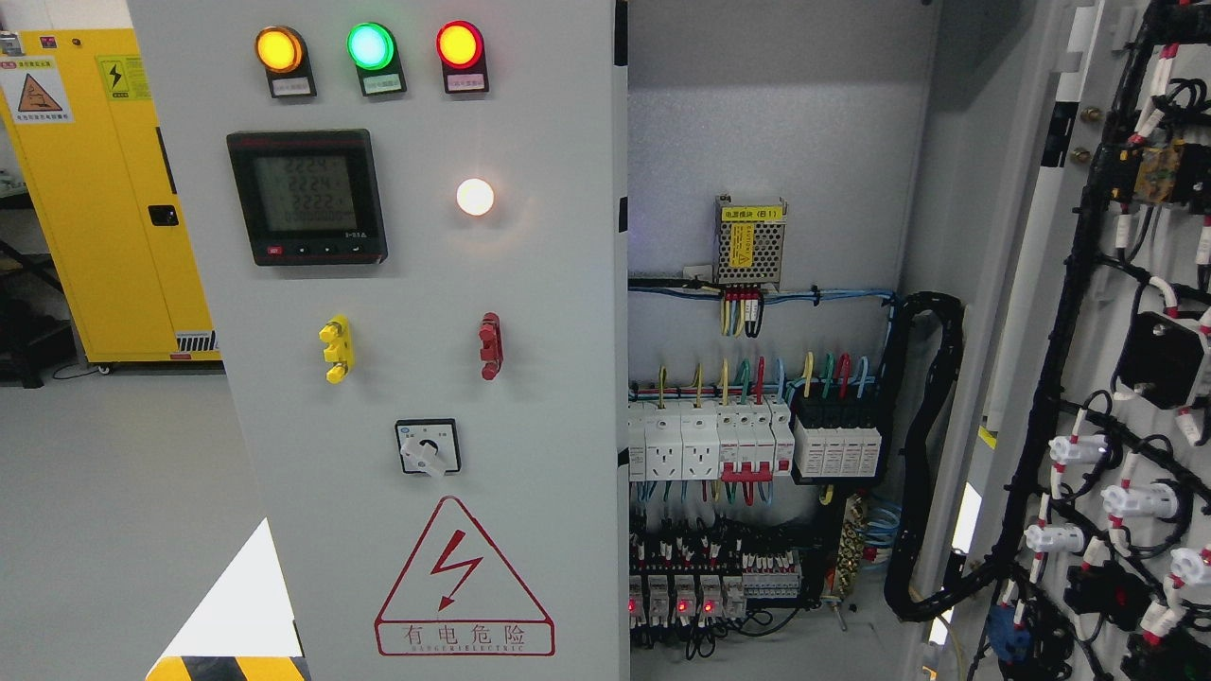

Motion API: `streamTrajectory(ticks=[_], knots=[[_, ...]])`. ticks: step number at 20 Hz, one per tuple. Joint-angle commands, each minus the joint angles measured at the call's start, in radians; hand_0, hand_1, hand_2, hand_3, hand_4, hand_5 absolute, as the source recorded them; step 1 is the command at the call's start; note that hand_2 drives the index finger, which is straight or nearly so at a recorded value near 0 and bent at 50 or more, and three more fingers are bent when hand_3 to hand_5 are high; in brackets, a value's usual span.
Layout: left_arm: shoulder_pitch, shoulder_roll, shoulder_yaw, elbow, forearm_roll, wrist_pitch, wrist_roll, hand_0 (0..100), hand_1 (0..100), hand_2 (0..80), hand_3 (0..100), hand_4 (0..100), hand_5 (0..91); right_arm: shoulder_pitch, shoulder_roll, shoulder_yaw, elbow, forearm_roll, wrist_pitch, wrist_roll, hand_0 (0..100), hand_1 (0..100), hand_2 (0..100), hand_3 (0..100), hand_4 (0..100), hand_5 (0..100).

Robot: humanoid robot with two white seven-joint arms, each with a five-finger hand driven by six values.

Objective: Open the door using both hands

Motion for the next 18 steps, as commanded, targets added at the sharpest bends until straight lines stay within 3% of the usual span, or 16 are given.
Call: streamTrajectory(ticks=[1, 5, 9, 13, 15, 18], knots=[[0.000, 0.008, 0.001, -0.015, -0.001, -0.002, 0.000, 31, 12, 0.0, 0, 0, 0.0, -0.088, 0.026, 0.060, -0.301, 0.001, -0.069, 0.000, 22, 7, 0, 0, 0, 0], [0.000, 0.008, 0.001, -0.015, -0.001, -0.002, 0.000, 31, 12, 0.0, 0, 0, 0.0, -0.215, 0.043, 0.085, -0.300, 0.001, -0.088, -0.003, 21, 7, 0, 0, 0, 0], [0.000, 0.007, 0.001, -0.015, -0.001, -0.003, 0.000, 31, 12, 0.0, 0, 0, 0.0, -0.364, 0.089, 0.094, -0.295, 0.007, -0.069, -0.005, 21, 7, 0, 0, 0, 0], [0.000, 0.007, 0.001, -0.015, -0.001, -0.003, 0.000, 31, 12, 0.0, 0, 0, 0.0, -0.497, 0.094, 0.091, -0.292, 0.012, 0.113, -0.008, 21, 7, 0, 0, 0, 0], [0.000, 0.007, -0.001, -0.015, -0.001, -0.003, -0.001, 31, 12, 0.0, 0, 0, 0.0, -0.569, 0.117, 0.086, -0.289, 0.013, 0.181, -0.009, 21, 7, 0, 0, 0, 0], [0.000, 0.007, 0.001, -0.018, -0.002, -0.003, -0.001, 31, 12, 0.0, 0, 0, 0.0, -0.666, 0.157, 0.080, -0.245, 0.013, 0.216, -0.013, 21, 7, 0, 0, 0, 0]])
